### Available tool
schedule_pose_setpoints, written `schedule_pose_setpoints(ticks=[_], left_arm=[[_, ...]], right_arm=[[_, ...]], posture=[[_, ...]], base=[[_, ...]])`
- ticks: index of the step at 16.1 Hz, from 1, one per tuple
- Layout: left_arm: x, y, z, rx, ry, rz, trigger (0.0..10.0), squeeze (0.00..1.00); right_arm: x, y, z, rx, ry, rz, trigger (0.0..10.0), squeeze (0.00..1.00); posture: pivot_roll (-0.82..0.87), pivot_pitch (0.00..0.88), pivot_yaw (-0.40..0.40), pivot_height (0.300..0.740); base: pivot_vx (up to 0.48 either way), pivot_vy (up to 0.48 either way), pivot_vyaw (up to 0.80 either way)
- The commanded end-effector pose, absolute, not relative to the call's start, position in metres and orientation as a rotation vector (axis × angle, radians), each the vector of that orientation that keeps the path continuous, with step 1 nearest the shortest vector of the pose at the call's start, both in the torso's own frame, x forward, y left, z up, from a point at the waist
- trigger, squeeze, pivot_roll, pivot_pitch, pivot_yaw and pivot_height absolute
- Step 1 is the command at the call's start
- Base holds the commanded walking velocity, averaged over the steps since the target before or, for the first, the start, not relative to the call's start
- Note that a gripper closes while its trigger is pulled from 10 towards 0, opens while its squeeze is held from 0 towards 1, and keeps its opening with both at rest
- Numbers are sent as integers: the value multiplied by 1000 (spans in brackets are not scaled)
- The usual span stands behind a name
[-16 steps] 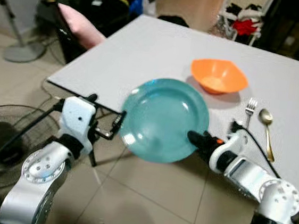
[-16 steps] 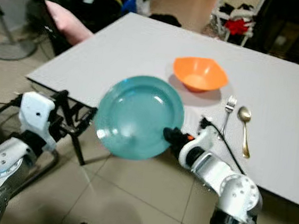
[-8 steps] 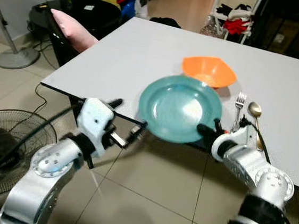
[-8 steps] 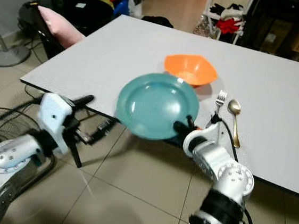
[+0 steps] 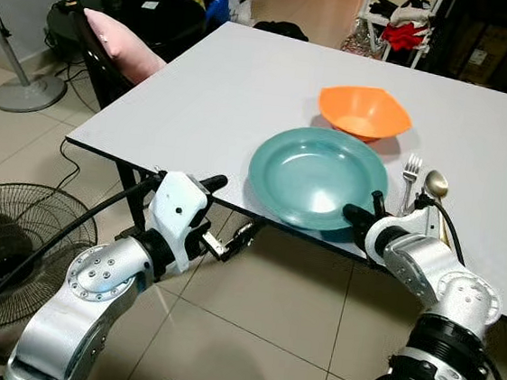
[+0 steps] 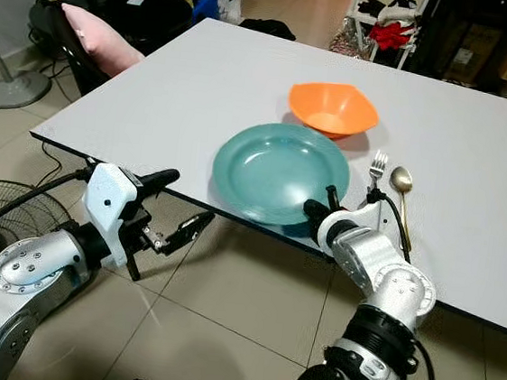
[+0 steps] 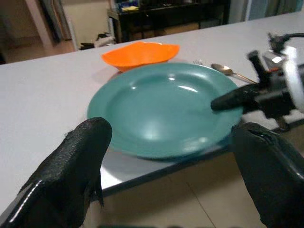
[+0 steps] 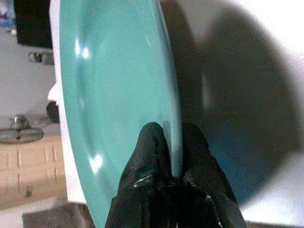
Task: Setting the table
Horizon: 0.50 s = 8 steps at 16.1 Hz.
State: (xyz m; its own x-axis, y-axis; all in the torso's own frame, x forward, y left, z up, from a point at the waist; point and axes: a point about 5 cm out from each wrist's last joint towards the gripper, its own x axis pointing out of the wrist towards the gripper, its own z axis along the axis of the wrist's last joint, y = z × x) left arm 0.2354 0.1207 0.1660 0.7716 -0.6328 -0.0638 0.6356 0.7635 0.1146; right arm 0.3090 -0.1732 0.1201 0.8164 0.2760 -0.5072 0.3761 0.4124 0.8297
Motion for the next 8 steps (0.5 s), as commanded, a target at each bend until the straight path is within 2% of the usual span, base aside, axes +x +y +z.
schedule_pose_setpoints(ticks=[1, 4, 8], left_arm=[[238, 126, 168, 143, 12, -647, 10000, 0], [237, 123, 167, 130, 21, -670, 10000, 0], [236, 114, 167, 133, 28, -742, 10000, 0]], right_arm=[[309, -171, 131, 1167, 623, -6, 10000, 0], [309, -179, 125, 1188, 627, -88, 10000, 0], [328, -181, 124, 1225, 621, -175, 10000, 0]], posture=[[-162, 61, 36, 740], [-169, 65, 37, 740], [-176, 73, 44, 740]], base=[[0, 0, 0], [0, 0, 0], [0, 0, 0]])
